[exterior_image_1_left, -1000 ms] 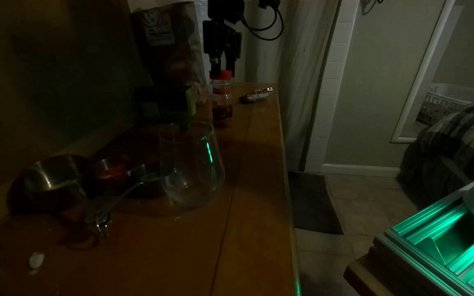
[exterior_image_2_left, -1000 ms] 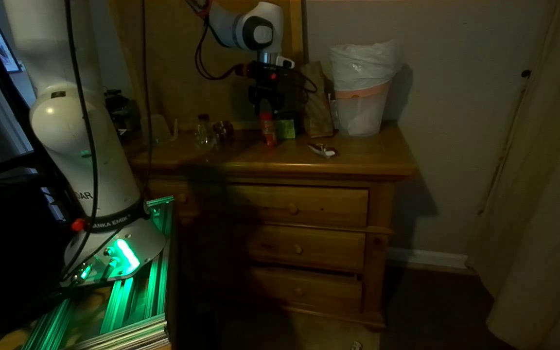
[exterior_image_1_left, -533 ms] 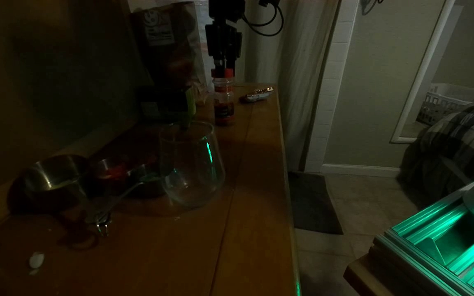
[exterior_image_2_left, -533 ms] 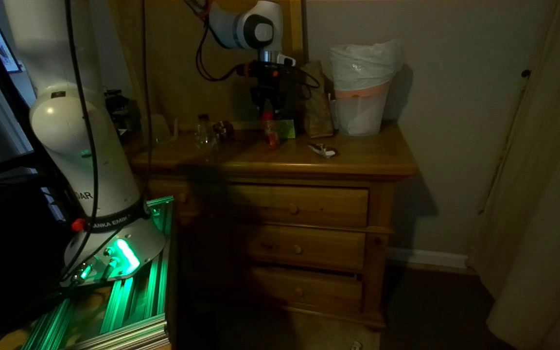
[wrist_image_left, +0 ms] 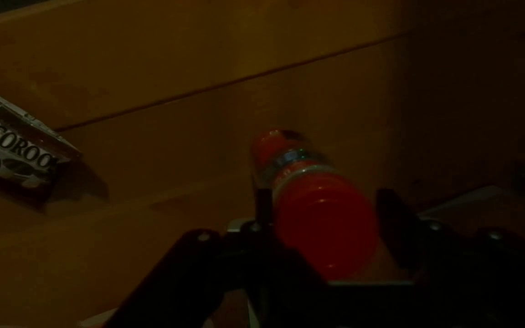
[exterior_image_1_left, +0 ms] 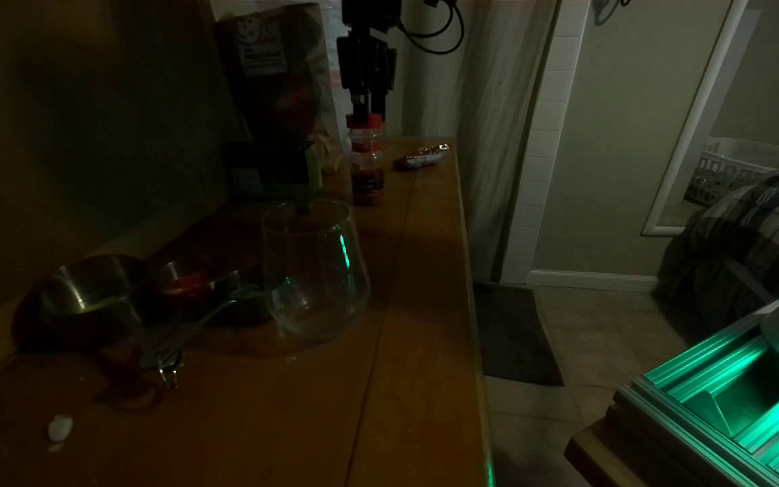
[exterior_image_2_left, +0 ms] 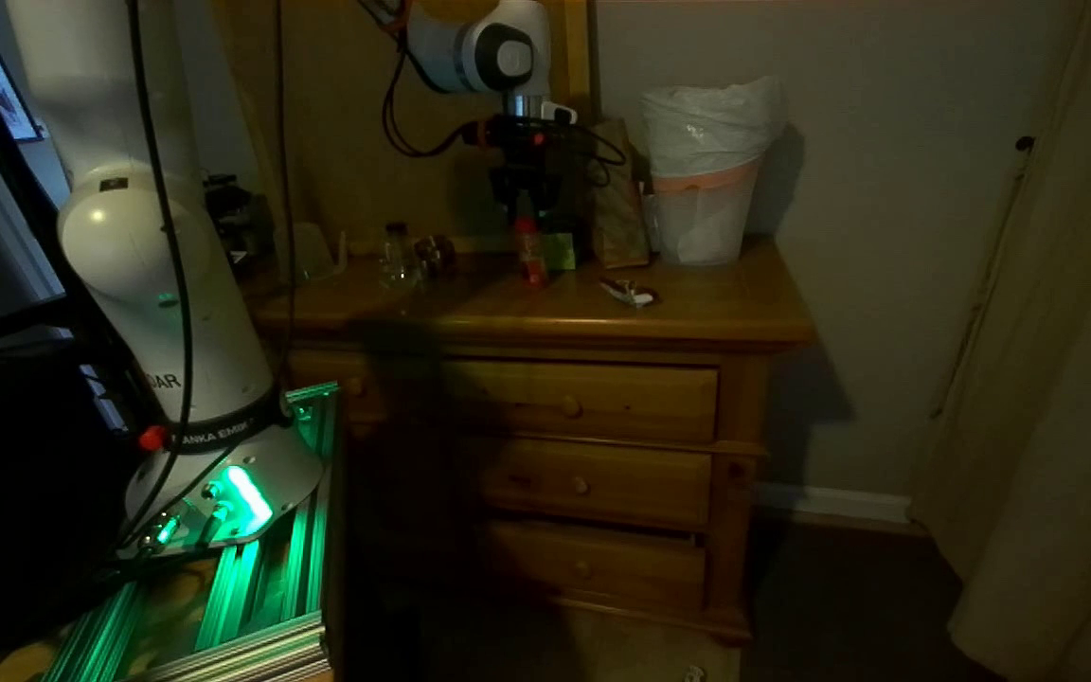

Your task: Take the lid off of the bottle

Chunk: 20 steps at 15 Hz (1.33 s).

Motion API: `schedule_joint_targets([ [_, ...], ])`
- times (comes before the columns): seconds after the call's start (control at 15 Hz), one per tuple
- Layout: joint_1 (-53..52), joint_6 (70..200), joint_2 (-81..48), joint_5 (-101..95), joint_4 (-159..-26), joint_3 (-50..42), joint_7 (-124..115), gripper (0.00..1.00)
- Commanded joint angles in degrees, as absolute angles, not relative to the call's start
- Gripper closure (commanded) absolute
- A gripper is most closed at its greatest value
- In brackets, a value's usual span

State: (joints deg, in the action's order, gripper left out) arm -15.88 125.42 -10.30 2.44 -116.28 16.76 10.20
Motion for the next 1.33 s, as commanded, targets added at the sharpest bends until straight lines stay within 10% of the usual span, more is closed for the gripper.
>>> schedule_joint_targets([
  [0.0, -16.2, 124.5, -10.1, 1.0, -115.4, 16.5, 8.9, 0.68],
  [0.47, -16.4, 123.7, -8.6, -0.8, -115.3, 16.4, 7.7, 0.67],
  [0.53, -16.4, 123.5, -8.2, -1.2, -115.3, 16.3, 7.4, 0.19],
  [0.6, -16.3, 123.5, -8.1, -1.4, -115.3, 16.3, 7.2, 0.67],
  [1.27, -15.8, 122.4, -4.1, -2.9, -117.1, 15.5, 5.2, 0.68],
])
